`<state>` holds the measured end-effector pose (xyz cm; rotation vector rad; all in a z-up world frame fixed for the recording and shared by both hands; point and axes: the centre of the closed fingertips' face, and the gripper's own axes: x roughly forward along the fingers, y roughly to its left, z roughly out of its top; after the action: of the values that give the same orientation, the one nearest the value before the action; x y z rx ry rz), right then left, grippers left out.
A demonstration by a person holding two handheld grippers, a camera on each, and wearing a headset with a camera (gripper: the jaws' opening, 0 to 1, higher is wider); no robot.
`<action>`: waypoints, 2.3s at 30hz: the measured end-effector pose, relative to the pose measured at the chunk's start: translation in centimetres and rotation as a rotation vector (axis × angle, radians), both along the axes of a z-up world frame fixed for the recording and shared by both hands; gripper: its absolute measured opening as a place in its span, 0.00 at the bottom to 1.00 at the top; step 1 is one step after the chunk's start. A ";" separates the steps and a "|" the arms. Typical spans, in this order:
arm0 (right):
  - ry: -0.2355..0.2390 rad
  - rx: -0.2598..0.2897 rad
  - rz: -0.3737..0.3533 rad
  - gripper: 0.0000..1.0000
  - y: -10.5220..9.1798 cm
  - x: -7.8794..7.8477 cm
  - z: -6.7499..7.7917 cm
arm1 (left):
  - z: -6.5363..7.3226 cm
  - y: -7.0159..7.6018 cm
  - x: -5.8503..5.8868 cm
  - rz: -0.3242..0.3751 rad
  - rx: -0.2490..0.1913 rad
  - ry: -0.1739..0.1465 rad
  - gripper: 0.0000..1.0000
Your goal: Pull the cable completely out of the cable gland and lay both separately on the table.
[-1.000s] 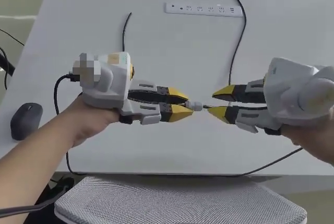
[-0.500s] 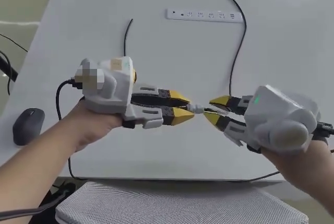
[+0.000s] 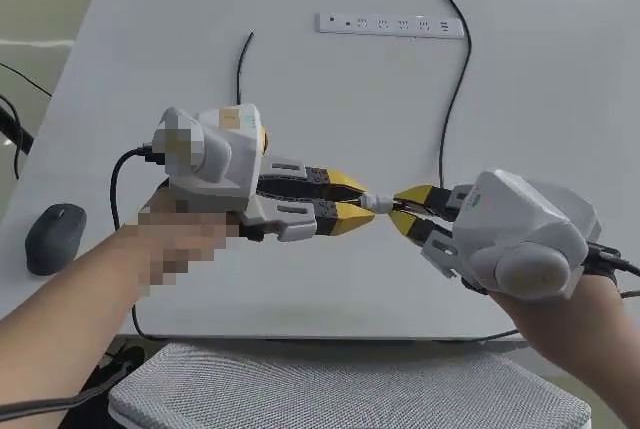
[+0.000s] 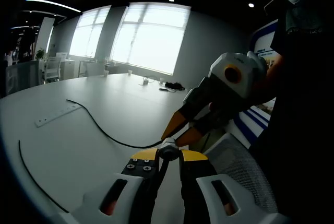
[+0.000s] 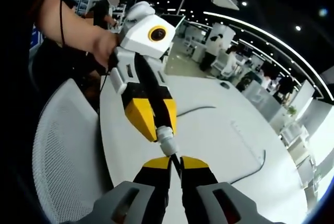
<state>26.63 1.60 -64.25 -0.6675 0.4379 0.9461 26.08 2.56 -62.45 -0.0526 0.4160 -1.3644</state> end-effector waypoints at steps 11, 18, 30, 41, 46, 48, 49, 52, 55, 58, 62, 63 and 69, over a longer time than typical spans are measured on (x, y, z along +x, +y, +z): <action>0.032 -0.001 0.004 0.00 0.0 -0.4 -0.5 | -0.5 0.1 -0.4 -0.001 0.015 0.026 0.15; 0.036 0.011 -0.010 0.00 -0.2 -0.2 -0.5 | -0.4 0.0 -0.3 0.003 0.014 0.017 0.15; 0.093 0.065 -0.081 0.00 -1.2 0.2 -1.3 | -0.7 0.0 -0.3 0.015 0.027 0.019 0.15; 0.137 0.098 -0.157 0.00 -2.7 0.6 -2.4 | -0.7 0.1 -0.3 0.027 0.016 0.031 0.15; 0.158 0.111 -0.216 0.00 -4.2 1.0 -3.4 | -0.4 0.1 -0.3 0.036 0.000 0.039 0.15; 0.169 0.120 -0.238 0.00 -4.6 0.9 -3.7 | -0.4 -0.1 -0.5 0.032 0.001 0.036 0.15; 0.176 0.126 -0.249 0.00 -4.7 0.9 -3.9 | -0.4 -0.2 -0.5 0.032 0.001 0.036 0.15; 0.210 0.133 -0.325 0.00 -5.8 1.2 -4.9 | -0.5 -0.3 -0.6 0.033 0.002 0.037 0.15; 0.232 0.144 -0.380 0.00 -6.6 1.4 -5.6 | -0.6 -0.4 -0.6 0.034 -0.001 0.039 0.15; 0.275 0.161 -0.445 0.00 -7.3 1.5 -6.4 | -0.8 -0.4 -0.6 0.039 -0.006 0.048 0.15; 0.340 0.192 -0.510 0.00 -7.9 1.3 -7.3 | -0.8 -0.5 -0.6 0.042 -0.011 0.050 0.15; 0.346 0.197 -0.520 0.00 -8.0 1.4 -7.5 | -0.8 -0.6 -0.6 0.042 -0.011 0.052 0.15; 0.368 0.189 -0.526 0.00 -7.7 0.9 -8.0 | -1.1 -0.8 -0.7 0.042 -0.003 0.057 0.15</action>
<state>27.53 -6.14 -72.26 -0.1817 0.7947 0.5931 25.36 1.74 -63.55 -0.1023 0.4578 -1.3249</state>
